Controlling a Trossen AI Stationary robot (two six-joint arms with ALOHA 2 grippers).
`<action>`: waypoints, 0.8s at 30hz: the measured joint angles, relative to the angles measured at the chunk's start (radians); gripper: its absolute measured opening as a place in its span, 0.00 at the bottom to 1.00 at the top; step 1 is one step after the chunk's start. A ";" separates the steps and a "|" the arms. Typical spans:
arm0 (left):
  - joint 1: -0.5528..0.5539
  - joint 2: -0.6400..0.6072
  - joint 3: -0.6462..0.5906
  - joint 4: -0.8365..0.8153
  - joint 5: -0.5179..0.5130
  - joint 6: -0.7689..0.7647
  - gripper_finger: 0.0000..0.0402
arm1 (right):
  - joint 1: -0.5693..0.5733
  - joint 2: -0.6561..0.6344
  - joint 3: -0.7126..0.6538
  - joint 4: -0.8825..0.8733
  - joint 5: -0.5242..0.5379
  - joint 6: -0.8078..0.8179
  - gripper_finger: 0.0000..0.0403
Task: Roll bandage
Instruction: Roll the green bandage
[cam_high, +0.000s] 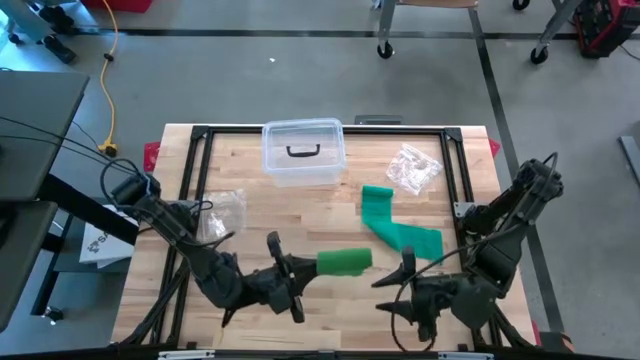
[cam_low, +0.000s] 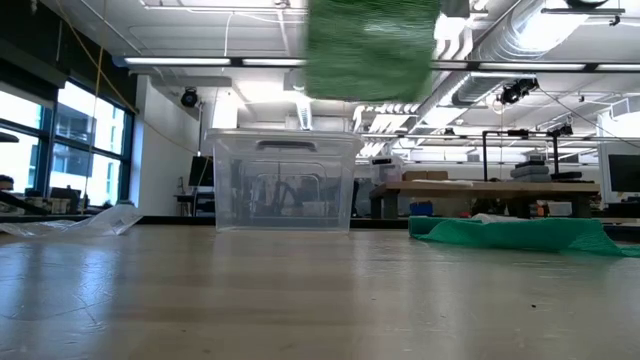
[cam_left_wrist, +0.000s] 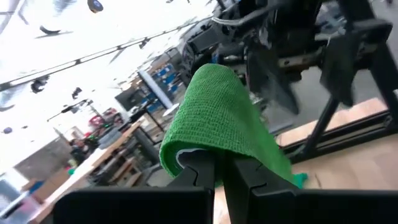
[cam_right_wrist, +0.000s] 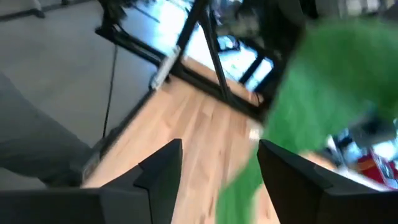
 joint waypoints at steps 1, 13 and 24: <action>-0.005 0.003 0.012 -0.010 -0.009 0.002 0.01 | 0.000 -0.002 -0.003 -0.042 0.027 0.042 0.51; -0.025 0.026 0.026 -0.101 -0.048 -0.042 0.01 | -0.040 -0.001 -0.256 0.405 0.174 0.085 0.50; -0.025 0.026 0.026 -0.118 -0.045 -0.078 0.01 | -0.133 -0.001 -0.369 0.915 -0.099 0.019 0.38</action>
